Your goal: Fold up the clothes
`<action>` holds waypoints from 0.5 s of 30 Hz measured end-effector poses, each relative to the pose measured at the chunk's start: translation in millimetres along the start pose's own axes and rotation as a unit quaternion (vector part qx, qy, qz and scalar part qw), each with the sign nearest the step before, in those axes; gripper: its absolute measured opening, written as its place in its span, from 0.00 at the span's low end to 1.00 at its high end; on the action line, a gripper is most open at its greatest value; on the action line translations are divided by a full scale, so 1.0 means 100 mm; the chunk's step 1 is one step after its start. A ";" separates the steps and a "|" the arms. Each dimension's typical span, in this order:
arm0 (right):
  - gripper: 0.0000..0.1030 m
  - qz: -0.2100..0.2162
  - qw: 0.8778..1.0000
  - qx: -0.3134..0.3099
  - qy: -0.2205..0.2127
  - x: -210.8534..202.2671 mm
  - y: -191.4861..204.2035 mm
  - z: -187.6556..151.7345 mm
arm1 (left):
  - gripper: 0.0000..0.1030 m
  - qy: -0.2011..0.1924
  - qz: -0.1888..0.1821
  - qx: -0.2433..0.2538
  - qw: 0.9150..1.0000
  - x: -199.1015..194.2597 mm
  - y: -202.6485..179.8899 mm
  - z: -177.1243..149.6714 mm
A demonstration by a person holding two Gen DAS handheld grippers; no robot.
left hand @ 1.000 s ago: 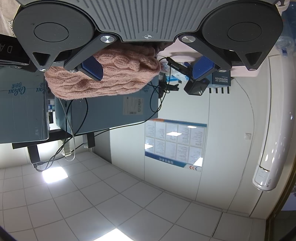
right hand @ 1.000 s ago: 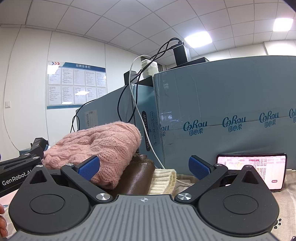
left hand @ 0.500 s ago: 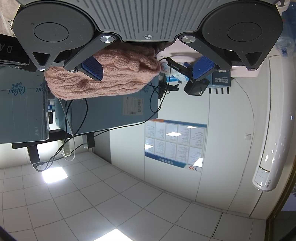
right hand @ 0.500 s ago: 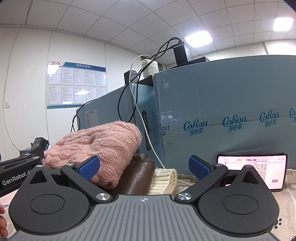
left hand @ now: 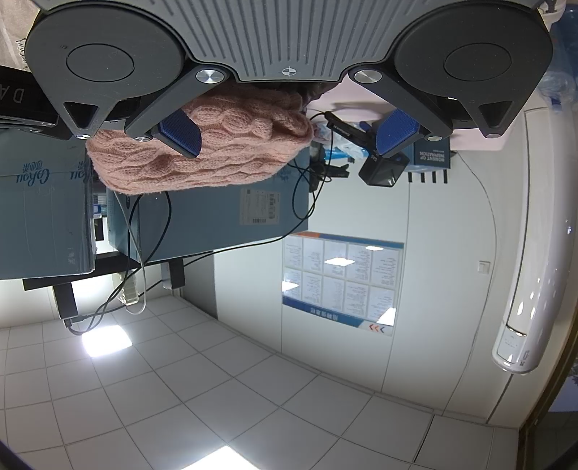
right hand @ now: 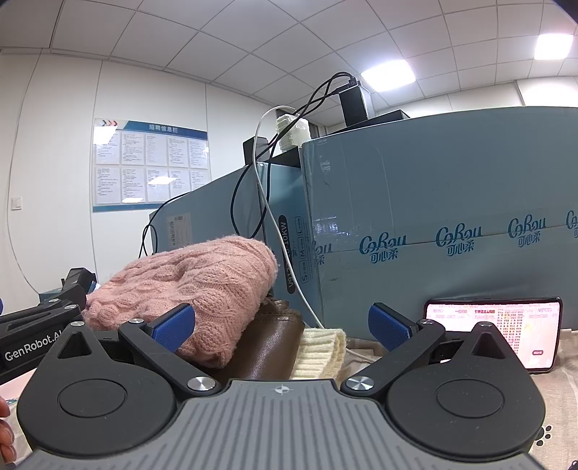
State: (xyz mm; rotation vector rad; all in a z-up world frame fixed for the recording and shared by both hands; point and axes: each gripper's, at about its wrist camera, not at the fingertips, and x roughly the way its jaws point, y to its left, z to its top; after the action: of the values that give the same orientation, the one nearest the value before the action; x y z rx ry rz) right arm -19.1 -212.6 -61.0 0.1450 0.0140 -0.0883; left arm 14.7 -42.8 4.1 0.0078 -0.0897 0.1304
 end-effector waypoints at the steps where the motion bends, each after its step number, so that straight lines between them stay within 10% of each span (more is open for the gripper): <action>1: 1.00 0.000 1.000 0.000 0.000 0.00 0.00 0.00 | 1.00 0.000 0.000 0.000 1.000 0.00 0.00 0.00; 15: 1.00 0.001 1.000 0.000 0.001 0.00 0.00 0.00 | 1.00 -0.001 -0.001 -0.001 1.000 -0.01 0.01 0.00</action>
State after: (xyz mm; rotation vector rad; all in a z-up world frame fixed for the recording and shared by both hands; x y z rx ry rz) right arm -18.8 -212.1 -61.2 0.1445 0.0163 -0.0863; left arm 13.8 -42.2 3.6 0.0065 -0.0908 0.1288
